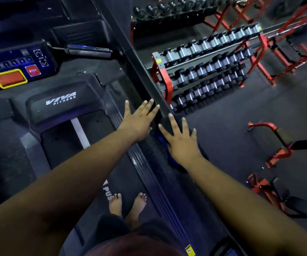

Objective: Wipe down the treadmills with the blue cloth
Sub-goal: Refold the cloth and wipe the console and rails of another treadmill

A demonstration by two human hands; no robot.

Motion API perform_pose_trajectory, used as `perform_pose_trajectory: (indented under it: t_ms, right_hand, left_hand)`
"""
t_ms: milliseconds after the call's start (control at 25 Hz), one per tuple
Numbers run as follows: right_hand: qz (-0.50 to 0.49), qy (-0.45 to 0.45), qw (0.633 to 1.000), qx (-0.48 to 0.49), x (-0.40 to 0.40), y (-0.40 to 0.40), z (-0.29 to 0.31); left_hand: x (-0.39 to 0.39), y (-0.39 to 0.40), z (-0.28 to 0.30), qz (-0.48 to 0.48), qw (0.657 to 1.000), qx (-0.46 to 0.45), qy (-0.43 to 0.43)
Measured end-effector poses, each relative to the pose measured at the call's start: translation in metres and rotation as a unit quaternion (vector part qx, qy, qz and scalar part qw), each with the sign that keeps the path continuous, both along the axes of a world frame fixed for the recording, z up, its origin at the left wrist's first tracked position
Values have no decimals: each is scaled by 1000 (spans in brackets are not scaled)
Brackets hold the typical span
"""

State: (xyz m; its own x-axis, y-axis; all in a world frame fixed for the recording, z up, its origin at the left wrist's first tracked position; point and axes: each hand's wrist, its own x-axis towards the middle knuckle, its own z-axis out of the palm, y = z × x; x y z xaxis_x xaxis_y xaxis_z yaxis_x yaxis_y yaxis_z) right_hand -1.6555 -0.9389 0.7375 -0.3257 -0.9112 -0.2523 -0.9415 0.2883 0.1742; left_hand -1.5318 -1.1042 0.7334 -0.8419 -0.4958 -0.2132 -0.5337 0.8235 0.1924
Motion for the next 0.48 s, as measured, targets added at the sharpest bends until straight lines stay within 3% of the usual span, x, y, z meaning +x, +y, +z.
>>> perform_pose_trajectory:
  t_ms: [120, 320, 480]
  right_hand:
    - [11, 21, 1000, -2, 2, -5, -6]
    - [-1, -51, 998, -27, -4, 84, 4]
    - [-37, -108, 993, -22, -14, 33, 9]
  left_hand:
    - [5, 8, -6, 17, 999, 33, 15]
    - [3, 50, 4, 7, 994, 106, 33]
    - [-4, 72, 12, 13, 993, 114, 42]
